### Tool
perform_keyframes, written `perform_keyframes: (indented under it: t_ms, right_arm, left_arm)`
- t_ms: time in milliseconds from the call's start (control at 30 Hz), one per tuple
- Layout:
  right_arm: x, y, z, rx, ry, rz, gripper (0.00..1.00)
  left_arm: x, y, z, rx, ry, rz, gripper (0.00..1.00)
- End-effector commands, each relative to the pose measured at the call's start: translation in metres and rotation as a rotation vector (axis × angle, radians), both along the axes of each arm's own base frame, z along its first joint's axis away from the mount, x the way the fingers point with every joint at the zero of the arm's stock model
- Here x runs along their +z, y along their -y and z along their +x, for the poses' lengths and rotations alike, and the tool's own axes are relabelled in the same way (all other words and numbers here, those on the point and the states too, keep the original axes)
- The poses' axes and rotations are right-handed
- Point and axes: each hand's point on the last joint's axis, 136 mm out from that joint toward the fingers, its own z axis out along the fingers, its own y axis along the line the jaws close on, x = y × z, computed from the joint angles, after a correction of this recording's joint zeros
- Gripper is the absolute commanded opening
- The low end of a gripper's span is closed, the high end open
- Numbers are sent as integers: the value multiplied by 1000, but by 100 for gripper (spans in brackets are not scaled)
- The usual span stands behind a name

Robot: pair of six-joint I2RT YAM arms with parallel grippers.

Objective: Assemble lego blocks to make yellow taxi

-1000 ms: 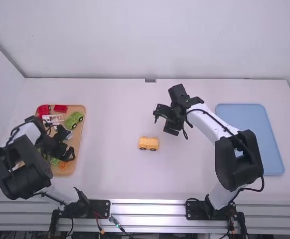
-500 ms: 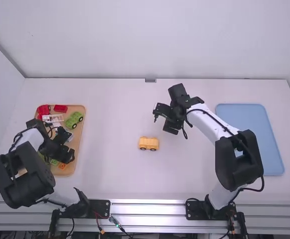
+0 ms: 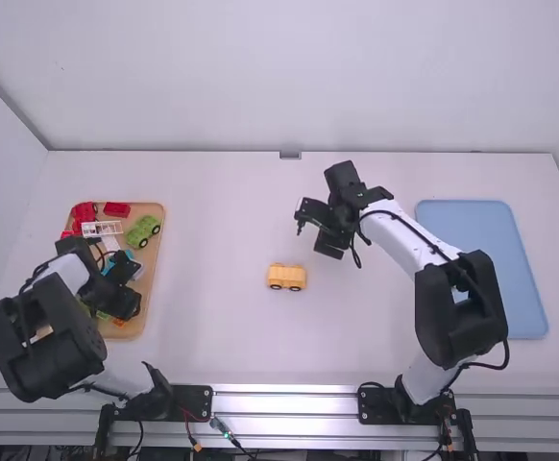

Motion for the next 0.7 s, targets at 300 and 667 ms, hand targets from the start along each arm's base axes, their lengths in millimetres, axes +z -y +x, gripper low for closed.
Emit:
perform_keyframes:
  t_ms: [300, 667]
  right_arm:
    - [19, -6, 10, -2, 51, 28, 99]
    - [19, -12, 8, 15, 55, 26, 99]
  left_arm:
    - [-1, 5, -4, 70, -8, -15, 71]
    - [-1, 8, -13, 108, -47, -28, 69]
